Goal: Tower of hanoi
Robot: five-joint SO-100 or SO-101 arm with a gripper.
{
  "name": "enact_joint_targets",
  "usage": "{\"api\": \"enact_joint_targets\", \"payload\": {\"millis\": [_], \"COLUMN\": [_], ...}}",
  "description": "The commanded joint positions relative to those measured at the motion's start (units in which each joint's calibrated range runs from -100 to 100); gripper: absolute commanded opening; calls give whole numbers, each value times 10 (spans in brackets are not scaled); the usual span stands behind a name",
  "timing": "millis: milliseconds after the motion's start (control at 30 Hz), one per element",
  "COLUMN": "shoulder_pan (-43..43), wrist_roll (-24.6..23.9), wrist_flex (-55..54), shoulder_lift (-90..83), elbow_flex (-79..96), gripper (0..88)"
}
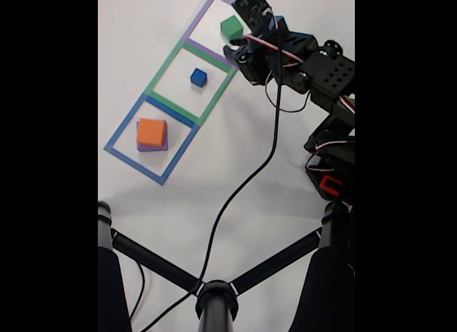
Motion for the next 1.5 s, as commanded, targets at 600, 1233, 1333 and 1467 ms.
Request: {"api": "enact_joint_targets", "payload": {"millis": [600,1233,1333,1467], "shoulder_pan": [159,186,188,193], "wrist_roll": [-68,2,2,2], "wrist_flex": [560,47,-132,-324], "shoulder_lift": [45,1,26,103], "elbow_flex": [-569,-76,41,130], "gripper": [14,238,252,275]}}
